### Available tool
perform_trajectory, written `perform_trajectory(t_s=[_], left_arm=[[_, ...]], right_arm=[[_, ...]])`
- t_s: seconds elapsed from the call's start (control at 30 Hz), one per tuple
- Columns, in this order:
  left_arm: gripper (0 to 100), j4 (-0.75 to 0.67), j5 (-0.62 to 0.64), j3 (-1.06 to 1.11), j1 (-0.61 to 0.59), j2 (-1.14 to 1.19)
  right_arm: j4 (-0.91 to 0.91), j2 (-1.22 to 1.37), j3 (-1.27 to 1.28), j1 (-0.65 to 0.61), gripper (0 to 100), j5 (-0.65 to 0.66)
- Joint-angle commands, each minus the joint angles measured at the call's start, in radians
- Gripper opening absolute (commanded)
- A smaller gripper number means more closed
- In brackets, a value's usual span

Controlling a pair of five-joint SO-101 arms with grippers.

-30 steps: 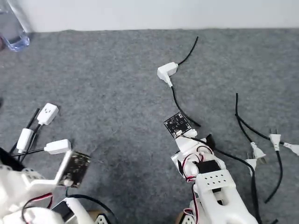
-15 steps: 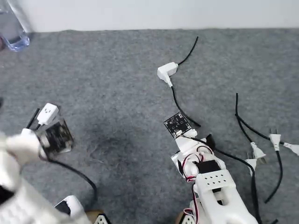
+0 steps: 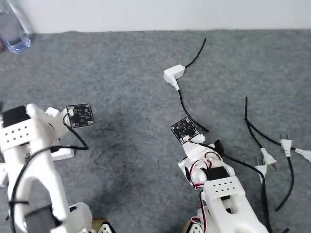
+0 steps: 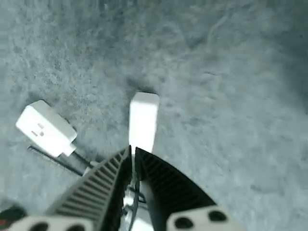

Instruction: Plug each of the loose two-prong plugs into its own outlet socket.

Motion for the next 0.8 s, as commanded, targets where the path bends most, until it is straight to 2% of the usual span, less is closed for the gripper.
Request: perform_trajectory(t_s=[0.0, 0.07, 0.2, 0.37, 0.77], left_arm=[[2, -0.086, 0.012, 0.013, 0.005, 0.072], [4, -0.084, 0.012, 0.016, -0.011, 0.115], [18, -0.103, -0.003, 0.028, -0.078, 0.192], [16, -0.114, -0.155, 0.027, -0.117, 0.244], [16, -0.250, -0.161, 0.025, -0.091, 0.443]], right_arm=[[-0.018, -0.016, -0.014, 0.016, 41.6, -0.002], [-0.018, -0.016, -0.014, 0.016, 41.6, -0.002], [-0.018, -0.016, -0.014, 0.013, 41.6, -0.002], [-0.018, -0.016, -0.014, 0.012, 41.6, -0.002], [-0.018, -0.016, -0.015, 0.012, 41.6, -0.002]])
